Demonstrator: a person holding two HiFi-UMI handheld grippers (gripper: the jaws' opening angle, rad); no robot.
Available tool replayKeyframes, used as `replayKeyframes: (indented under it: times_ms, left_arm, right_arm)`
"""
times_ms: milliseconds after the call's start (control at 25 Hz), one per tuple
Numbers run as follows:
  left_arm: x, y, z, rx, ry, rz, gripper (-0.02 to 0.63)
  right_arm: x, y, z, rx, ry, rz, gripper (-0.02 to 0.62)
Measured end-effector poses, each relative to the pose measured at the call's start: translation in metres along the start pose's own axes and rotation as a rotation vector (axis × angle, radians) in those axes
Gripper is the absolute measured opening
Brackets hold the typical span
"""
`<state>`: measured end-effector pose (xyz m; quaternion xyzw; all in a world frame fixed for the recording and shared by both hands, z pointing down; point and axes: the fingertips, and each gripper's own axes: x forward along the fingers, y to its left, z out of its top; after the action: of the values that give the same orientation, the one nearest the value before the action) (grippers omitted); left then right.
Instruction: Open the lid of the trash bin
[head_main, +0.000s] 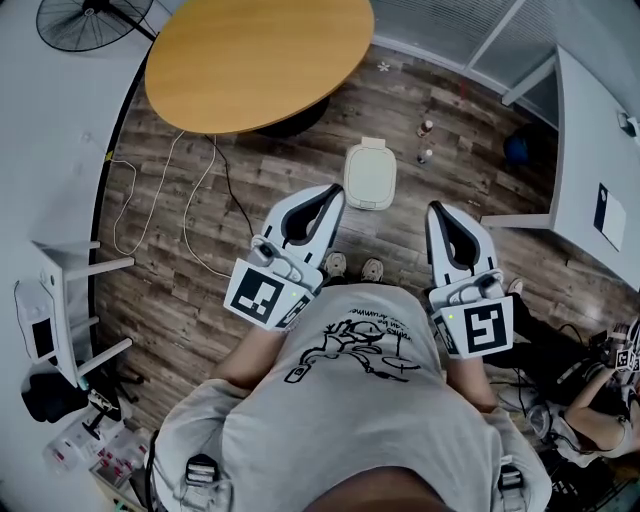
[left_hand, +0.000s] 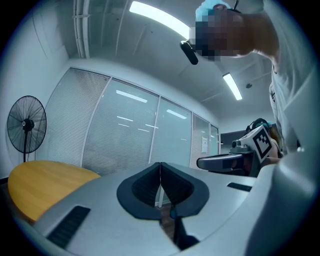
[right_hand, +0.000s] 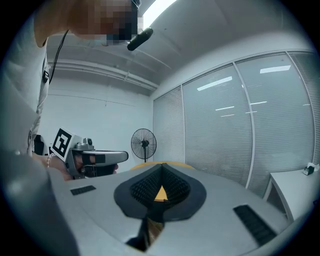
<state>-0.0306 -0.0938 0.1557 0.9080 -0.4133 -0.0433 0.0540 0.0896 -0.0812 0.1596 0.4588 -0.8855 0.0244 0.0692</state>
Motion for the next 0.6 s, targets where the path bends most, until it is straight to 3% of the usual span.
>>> replayKeyframes:
  times_ms: [600]
  left_arm:
    - [-0.001, 0.011, -0.026, -0.018, 0.058, 0.013, 0.02]
  right_arm:
    - [0.013, 0.0, -0.025, 0.022, 0.043, 0.018, 0.006]
